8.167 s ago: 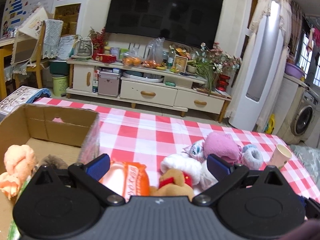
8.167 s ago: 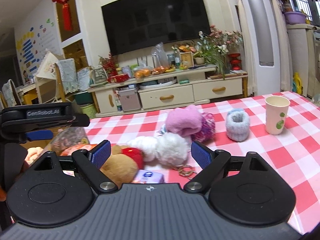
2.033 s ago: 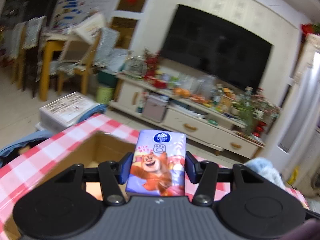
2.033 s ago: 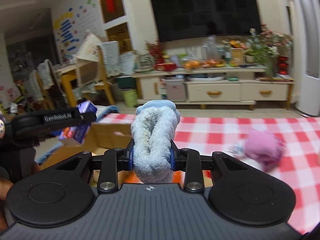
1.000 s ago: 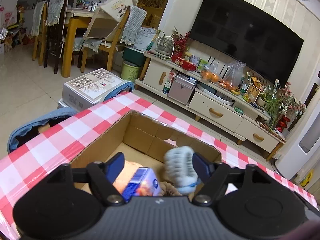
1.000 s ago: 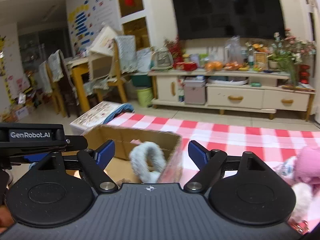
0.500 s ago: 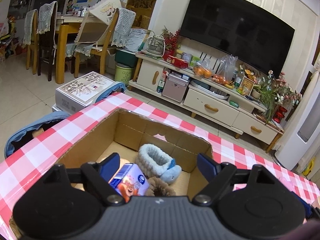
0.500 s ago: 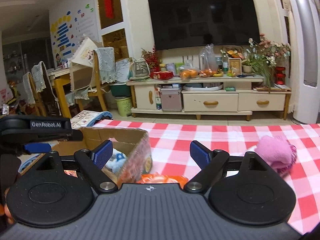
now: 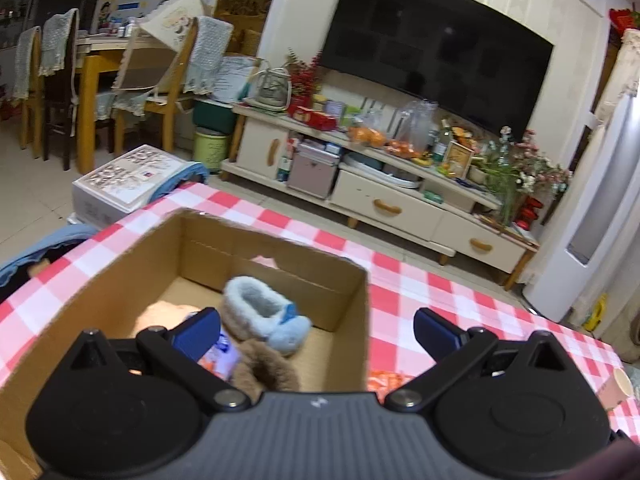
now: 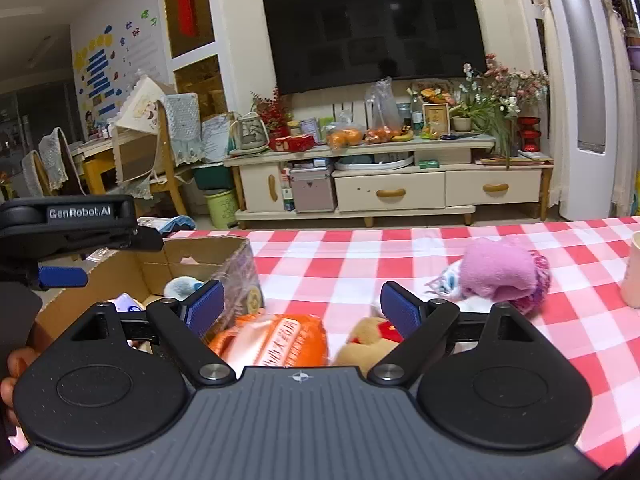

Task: Organize soft objects
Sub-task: 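Move both tools back toward the teddy bear and pink socks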

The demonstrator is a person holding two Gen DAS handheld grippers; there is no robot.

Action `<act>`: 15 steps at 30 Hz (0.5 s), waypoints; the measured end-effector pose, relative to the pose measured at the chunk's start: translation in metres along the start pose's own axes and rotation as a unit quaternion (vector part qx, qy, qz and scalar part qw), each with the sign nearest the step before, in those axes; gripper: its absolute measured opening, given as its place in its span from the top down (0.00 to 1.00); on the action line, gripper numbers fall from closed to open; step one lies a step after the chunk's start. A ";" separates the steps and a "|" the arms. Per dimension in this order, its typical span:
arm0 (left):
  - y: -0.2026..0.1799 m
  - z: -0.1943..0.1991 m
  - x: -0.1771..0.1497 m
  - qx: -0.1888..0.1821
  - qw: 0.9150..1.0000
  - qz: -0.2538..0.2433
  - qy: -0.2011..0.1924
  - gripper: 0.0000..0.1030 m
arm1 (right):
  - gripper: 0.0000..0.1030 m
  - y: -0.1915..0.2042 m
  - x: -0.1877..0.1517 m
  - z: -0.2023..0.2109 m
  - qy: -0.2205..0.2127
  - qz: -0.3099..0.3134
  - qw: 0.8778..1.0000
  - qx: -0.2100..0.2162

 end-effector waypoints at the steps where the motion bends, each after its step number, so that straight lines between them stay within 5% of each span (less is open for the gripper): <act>1: -0.003 0.001 -0.001 -0.003 1.000 -0.002 -0.002 0.01 | 0.00 -0.002 -0.001 0.002 -0.001 -0.001 1.000 -0.003; 15: -0.044 0.000 -0.012 -0.033 0.998 -0.050 -0.013 0.01 | 0.00 -0.033 -0.014 0.012 -0.005 -0.027 0.999 -0.040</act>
Point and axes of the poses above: each gripper's, at about its wrist camera, not at the fingertips, and z roughly against the way its jaws point, y to its left, x to its top, the point moved 5 cm from there along -z, roughly the way its jaws point, and after that the axes turned 3 degrees about -z, right-handed, at the moved point
